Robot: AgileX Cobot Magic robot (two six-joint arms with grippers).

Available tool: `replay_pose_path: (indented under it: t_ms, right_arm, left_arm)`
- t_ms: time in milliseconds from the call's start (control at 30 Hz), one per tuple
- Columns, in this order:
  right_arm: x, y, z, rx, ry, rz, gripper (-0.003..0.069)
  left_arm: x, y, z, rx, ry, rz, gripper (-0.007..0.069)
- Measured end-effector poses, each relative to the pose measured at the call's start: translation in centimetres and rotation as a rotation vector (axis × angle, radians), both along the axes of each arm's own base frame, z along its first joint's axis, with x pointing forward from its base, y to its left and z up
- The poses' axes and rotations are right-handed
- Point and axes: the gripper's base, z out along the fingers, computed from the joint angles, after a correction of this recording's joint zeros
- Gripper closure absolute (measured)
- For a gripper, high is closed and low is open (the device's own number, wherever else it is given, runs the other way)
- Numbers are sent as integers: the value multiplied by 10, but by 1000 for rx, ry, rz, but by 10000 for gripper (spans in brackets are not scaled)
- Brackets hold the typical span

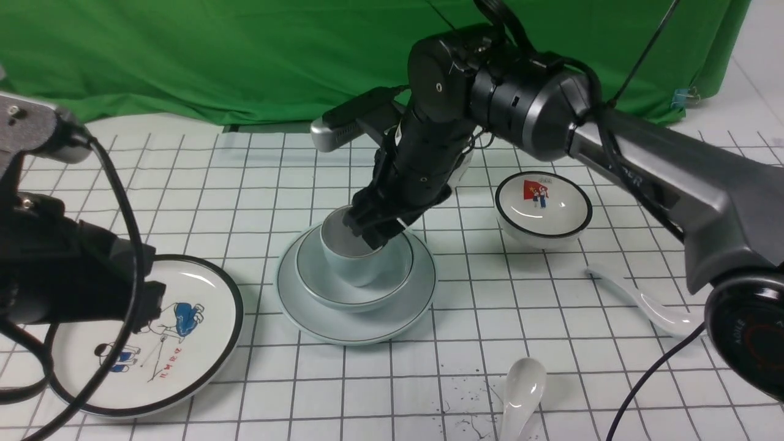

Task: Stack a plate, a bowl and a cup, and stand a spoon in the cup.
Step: Use the right arm to put the blue teacup into the blue rice bowl in the middle, then use the right arm to grab a blue soup spoon

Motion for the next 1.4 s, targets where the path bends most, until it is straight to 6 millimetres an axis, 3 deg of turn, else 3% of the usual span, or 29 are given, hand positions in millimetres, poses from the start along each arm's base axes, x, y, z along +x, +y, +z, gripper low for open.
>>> replay_pose_path:
  t_ms: [100, 133, 200, 267, 333, 433, 500, 533, 567, 600, 800, 1233, 1400]
  right_arm:
    - [-6, -7, 24, -27, -19, 35, 85]
    - [-10, -16, 47, -37, -60, 44, 83]
    - [-13, -25, 66, -39, -106, 36, 88]
    - [-19, -47, 96, -43, -174, 4, 94]
    - [-22, -71, 109, -57, -189, -24, 97]
    - [-28, -109, 107, -108, -147, -66, 98]
    - [-29, -134, 92, -154, -90, -96, 98]
    - [-30, -137, 92, -158, -87, -100, 98]
    - [-30, -160, 72, -199, -26, -117, 98]
    - [-30, -169, 63, -216, -3, -120, 98]
    - [-30, -203, -1, -273, 50, -49, 98]
    - [-6, -206, -78, -270, 33, -20, 98]
    - [-4, -207, -82, -267, 29, -25, 121]
  left_arm:
    - [0, 0, 0, 1, 0, 0, 661]
    - [0, 0, 0, 2, -1, 0, 661]
    - [0, 0, 0, 2, -1, 0, 661]
    - [0, 0, 0, 2, -1, 0, 661]
    - [0, 0, 0, 3, 0, 0, 661]
    - [0, 0, 0, 5, 0, 0, 661]
    - [0, 0, 0, 5, 0, 0, 661]
    - [0, 0, 0, 5, 0, 0, 661]
    - [0, 0, 0, 6, -1, -2, 661]
    - [0, 0, 0, 6, -1, -2, 661]
    - [0, 0, 0, 8, -2, -3, 661]
    - [0, 0, 0, 10, -2, -5, 661]
    - [0, 0, 0, 10, -2, -5, 661]
